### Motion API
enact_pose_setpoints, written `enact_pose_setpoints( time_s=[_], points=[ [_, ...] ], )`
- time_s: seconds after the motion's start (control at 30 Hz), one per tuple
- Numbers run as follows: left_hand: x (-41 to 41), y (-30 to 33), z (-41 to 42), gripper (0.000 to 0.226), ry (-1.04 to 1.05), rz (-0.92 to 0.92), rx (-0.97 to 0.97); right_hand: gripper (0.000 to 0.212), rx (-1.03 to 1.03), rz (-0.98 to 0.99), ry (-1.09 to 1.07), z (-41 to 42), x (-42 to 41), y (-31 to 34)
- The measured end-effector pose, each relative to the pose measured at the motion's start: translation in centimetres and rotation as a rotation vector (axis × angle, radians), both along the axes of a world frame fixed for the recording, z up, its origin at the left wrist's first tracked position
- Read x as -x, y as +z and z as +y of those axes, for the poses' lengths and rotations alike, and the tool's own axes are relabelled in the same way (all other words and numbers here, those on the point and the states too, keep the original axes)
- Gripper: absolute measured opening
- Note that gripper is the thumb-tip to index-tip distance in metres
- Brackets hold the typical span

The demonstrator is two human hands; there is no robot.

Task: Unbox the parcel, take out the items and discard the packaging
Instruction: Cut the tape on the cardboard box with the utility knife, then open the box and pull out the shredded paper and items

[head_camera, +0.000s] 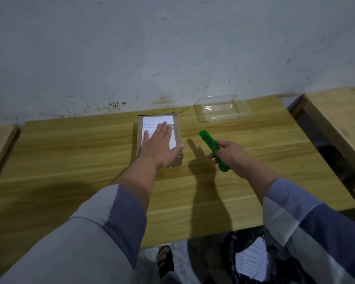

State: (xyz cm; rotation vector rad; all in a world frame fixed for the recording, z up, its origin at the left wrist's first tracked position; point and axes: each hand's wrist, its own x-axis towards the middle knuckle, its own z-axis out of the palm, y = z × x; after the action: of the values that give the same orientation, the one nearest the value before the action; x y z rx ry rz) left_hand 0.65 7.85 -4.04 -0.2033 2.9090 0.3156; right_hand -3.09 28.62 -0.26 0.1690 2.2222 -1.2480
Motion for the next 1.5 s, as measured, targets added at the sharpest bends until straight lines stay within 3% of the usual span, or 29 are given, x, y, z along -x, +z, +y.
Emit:
enact_pose_setpoints(
  time_s=[0.13, 0.27, 0.43, 0.67, 0.73, 0.8, 0.93, 1.03, 1.17, 1.4, 1.5],
  points=[
    [2.1, -0.3, -0.1, 0.094, 0.041, 0.011, 0.001, 0.051, 0.044, 0.009, -0.111, -2.4, 1.6, -1.8],
    [2.9, -1.6, -0.1, 0.103, 0.045, 0.039, 0.06, 0.046, -0.151, 0.209, -0.212, -5.3, 3.8, -4.0],
    [3.0, -2.3, -0.1, 0.092, 0.052, 0.107, 0.069, 0.033, -0.391, 0.332, -0.073, -8.9, 7.0, -6.7],
    [3.0, -2.6, -0.1, 0.091, 0.052, 0.135, 0.06, 0.045, -0.522, 0.36, 0.083, -10.0, 9.2, -7.9],
    [3.0, -2.5, 0.0, 0.091, 0.051, 0.127, 0.053, 0.04, -0.495, 0.437, 0.091, -10.1, 9.2, -7.5],
    [3.0, -2.4, 0.0, 0.09, 0.05, 0.12, 0.05, 0.037, -0.326, 0.543, 0.052, -10.6, 9.4, -6.4],
    [3.0, -2.3, 0.0, 0.09, 0.01, 0.112, 0.043, 0.037, 0.115, 0.365, 0.143, -11.5, 9.7, -4.4],
    [2.3, -2.1, -0.6, 0.092, -0.089, 0.096, 0.038, 0.032, 0.107, 0.335, 0.185, -10.9, 9.2, -4.6],
    [0.8, -1.3, -0.5, 0.092, -0.197, 0.058, 0.063, 0.03, 0.081, 0.36, 0.07, -8.6, 7.2, -5.0],
    [-5.2, -0.7, -0.1, 0.103, 0.038, 0.053, 0.147, 0.034, -0.038, 0.459, 0.12, -3.9, 1.6, -4.9],
    [-8.0, -0.6, -0.4, 0.117, 0.199, 0.072, 0.034, 0.036, -0.044, 0.483, 0.156, -2.4, -1.3, -4.5]
  ],
)
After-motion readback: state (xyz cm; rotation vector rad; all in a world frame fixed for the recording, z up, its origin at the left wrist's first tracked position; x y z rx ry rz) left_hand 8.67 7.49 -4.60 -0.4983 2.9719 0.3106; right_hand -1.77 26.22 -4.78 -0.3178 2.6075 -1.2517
